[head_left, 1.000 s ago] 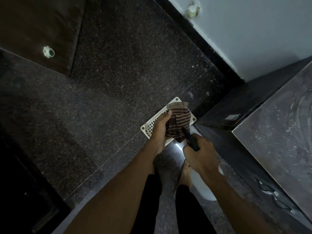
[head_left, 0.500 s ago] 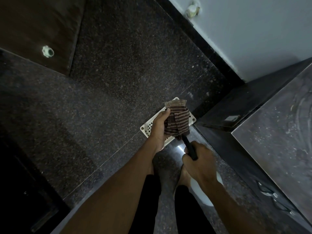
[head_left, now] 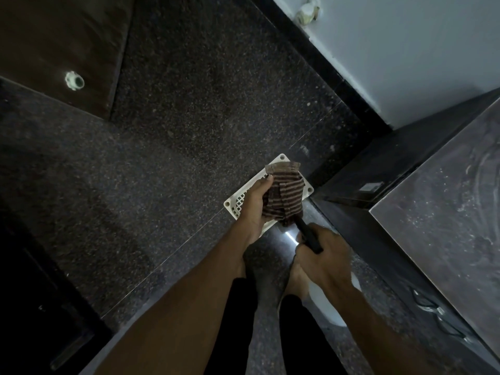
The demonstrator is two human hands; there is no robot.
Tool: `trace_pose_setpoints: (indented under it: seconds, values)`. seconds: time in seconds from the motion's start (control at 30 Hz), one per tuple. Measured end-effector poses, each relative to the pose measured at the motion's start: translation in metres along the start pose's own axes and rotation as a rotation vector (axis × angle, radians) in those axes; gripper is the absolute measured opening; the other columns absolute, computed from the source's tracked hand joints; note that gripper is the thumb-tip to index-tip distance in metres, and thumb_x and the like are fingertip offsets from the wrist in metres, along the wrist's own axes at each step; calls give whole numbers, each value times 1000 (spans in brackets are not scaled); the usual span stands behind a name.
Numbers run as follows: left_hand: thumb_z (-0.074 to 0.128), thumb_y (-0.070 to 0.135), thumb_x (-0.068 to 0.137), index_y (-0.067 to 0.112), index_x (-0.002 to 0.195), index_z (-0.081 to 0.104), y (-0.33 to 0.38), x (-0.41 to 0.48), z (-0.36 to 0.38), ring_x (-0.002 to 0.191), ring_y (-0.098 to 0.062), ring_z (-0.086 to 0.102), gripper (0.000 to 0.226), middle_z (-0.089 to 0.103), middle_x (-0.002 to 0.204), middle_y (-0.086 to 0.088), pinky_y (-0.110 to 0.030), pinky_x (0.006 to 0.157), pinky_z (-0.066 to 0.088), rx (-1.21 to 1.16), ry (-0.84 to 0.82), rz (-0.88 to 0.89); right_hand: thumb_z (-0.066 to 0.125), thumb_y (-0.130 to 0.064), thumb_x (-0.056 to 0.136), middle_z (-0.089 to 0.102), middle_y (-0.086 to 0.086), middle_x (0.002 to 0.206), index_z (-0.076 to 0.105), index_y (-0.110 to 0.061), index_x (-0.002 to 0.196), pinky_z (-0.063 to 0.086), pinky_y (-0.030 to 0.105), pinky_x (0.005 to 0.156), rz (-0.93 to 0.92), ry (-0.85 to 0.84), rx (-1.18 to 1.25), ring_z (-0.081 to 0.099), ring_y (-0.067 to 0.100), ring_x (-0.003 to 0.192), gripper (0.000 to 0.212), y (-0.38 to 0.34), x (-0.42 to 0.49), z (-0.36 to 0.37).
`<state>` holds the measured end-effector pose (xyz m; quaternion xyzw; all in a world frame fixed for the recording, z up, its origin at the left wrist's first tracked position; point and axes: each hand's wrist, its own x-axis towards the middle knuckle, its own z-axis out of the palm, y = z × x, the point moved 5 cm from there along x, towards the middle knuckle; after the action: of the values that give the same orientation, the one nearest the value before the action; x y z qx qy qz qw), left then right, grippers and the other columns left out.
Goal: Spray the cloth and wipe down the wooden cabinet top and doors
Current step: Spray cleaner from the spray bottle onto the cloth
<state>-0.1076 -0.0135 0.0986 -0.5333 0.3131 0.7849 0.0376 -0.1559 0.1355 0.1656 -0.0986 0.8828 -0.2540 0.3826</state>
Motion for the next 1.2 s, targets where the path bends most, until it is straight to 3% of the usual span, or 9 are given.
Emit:
trace_pose_setpoints:
  seconds: [0.13,0.3,0.4,0.53,0.7,0.87,1.0,1.07,1.2]
  values:
    - [50,40,102,17,115,67,-3,-4,3,103,-22,70,32,73,119,-9,-30,73,56,29,-22,-10,50,-29,65,47,-5,51,49,-20,60,37,31,49,-16,-16,42,46,16,48,10,-14,4,-2]
    - [50,38,102,23,103,67,-4,-8,6,90,-14,72,23,74,107,-2,-23,62,55,79,-38,-17,62,-11,79,44,-3,48,46,-20,52,35,29,50,154,68,105,43,18,47,32,-12,17,-9]
    - [50,35,103,22,99,67,-3,-8,7,82,-9,73,22,75,99,1,-22,59,55,72,-48,-5,62,-11,79,48,-2,50,49,-20,54,36,29,52,138,101,100,46,21,50,30,-12,20,-12]
    - [51,37,102,23,100,67,-3,-6,6,90,-14,72,21,75,103,-1,-27,67,56,68,-27,1,60,-24,73,56,1,58,58,-16,69,46,34,58,11,64,34,56,23,58,9,-20,18,-12]
    - [52,39,101,19,109,66,-3,-2,6,95,-17,72,25,74,115,-8,-27,67,56,40,-6,3,51,-31,63,43,-6,46,51,-21,58,47,40,52,31,25,89,43,19,47,10,-17,20,-6]
    - [52,38,101,19,109,66,-4,1,7,97,-21,72,25,73,116,-9,-29,69,58,15,-1,12,63,-16,75,43,-6,47,45,-21,52,47,38,55,118,58,65,46,19,48,29,-12,20,-4]
    - [54,39,100,17,113,67,-4,6,5,109,-29,69,29,74,116,-9,-43,90,57,15,15,29,55,-32,70,50,-2,58,50,-21,64,45,34,56,27,42,12,52,20,55,14,-8,17,4]
    - [55,39,100,17,110,67,-5,9,4,111,-31,68,27,74,115,-9,-50,97,53,13,28,33,46,-43,62,52,1,65,48,-25,67,44,34,55,-22,11,17,52,21,59,19,-2,16,12]
    - [54,40,100,10,116,66,-2,15,1,111,-34,68,36,74,115,-11,-50,93,54,6,36,53,48,-37,62,49,-6,60,43,-28,59,47,34,56,7,-43,-13,51,19,57,10,3,17,21]
